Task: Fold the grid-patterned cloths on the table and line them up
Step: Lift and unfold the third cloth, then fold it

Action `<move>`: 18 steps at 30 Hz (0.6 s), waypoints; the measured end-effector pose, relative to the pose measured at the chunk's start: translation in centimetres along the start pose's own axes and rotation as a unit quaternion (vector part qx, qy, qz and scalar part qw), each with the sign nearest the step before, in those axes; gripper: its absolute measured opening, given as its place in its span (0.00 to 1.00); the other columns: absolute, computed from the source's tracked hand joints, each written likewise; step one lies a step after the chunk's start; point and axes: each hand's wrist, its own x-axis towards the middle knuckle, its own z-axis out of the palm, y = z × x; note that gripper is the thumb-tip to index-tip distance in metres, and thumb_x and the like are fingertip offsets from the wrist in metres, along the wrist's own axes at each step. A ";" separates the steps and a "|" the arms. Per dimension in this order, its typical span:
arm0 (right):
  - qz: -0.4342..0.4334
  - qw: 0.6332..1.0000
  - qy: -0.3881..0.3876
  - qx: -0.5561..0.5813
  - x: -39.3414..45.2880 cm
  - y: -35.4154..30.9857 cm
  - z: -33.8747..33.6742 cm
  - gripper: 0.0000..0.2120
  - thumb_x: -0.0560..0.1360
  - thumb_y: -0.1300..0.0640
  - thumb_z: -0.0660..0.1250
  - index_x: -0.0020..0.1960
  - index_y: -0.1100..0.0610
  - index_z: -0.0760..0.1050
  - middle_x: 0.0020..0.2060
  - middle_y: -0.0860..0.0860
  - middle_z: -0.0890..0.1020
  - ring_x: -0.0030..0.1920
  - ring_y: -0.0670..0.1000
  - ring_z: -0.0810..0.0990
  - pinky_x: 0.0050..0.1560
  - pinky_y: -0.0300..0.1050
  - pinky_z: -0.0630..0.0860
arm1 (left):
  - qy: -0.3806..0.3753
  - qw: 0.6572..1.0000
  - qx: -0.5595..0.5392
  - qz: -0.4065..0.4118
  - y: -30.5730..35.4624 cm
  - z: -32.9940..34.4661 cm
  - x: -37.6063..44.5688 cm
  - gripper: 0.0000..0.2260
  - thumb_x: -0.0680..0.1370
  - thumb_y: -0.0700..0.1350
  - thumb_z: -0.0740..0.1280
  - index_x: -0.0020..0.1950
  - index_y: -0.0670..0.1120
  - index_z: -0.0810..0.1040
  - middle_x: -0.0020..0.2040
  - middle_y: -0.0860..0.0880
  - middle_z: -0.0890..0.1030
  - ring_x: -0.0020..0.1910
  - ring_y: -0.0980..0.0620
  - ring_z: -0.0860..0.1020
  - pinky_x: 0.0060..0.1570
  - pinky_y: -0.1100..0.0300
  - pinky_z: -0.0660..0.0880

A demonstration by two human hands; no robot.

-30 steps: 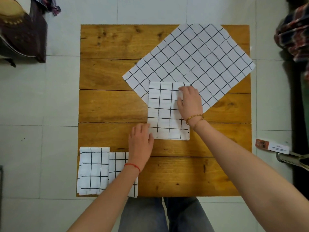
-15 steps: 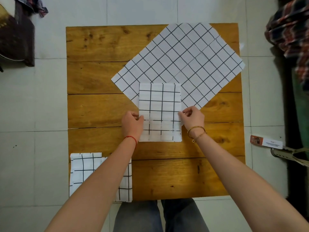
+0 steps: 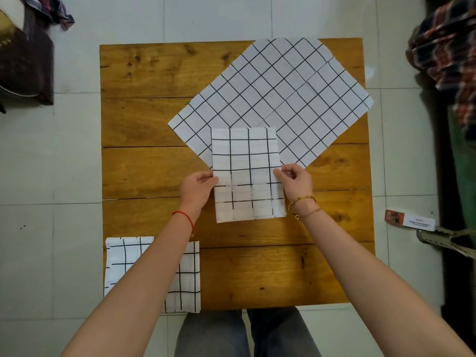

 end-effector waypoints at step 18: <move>-0.117 0.975 0.027 0.186 -3.0 -2.9 -4.0 0.06 0.71 0.63 0.68 0.40 0.53 0.75 0.60 0.49 0.78 0.62 0.46 0.75 0.56 0.38 0.73 | -0.028 0.962 -0.139 0.231 2.9 -2.9 -5.9 0.04 0.74 0.38 0.71 0.47 0.41 0.80 0.67 0.53 0.74 0.61 0.65 0.74 0.58 0.63 0.75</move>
